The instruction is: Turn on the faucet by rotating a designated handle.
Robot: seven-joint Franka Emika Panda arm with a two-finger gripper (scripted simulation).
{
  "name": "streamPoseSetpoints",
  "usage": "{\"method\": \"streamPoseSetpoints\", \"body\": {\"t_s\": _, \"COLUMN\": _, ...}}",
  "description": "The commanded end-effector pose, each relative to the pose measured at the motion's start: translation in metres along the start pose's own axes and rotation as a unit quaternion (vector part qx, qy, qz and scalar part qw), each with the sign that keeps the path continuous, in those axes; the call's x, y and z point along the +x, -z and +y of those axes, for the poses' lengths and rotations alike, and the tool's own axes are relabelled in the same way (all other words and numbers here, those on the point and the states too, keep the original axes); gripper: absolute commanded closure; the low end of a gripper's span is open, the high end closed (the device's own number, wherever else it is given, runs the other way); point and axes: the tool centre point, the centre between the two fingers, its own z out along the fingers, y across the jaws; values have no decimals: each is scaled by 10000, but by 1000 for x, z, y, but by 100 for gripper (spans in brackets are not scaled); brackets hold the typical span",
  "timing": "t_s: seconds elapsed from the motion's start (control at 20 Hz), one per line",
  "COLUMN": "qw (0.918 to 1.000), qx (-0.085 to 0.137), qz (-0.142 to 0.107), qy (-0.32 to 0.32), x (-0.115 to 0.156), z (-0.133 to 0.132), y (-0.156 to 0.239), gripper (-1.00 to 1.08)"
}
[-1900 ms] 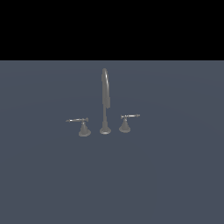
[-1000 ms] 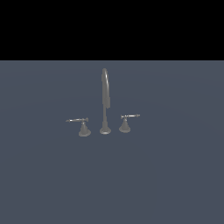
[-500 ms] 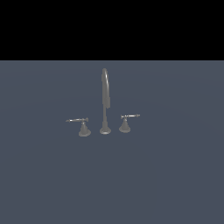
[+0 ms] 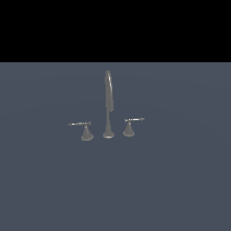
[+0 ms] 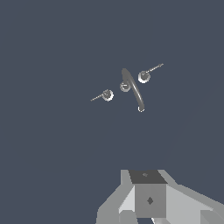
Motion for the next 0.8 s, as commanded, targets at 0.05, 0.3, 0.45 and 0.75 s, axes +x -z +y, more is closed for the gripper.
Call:
{"method": "streamPoseSetpoints", "body": {"t_s": 0.05, "qw": 9990, "qx": 67, "qz": -68, "qy": -440, "x": 21, "z": -15, "y": -23, "gripper": 108}}
{"method": "streamPoseSetpoints", "body": {"t_s": 0.3, "qw": 9940, "qx": 108, "qz": -153, "qy": -1081, "x": 47, "z": -35, "y": -59, "gripper": 108}}
{"method": "streamPoseSetpoints", "body": {"t_s": 0.45, "qw": 9889, "qx": 107, "qz": -191, "qy": -1473, "x": 62, "z": -47, "y": -83, "gripper": 108}}
{"method": "streamPoseSetpoints", "body": {"t_s": 0.75, "qw": 9738, "qx": 58, "qz": -230, "qy": -2260, "x": 87, "z": -67, "y": -134, "gripper": 108}}
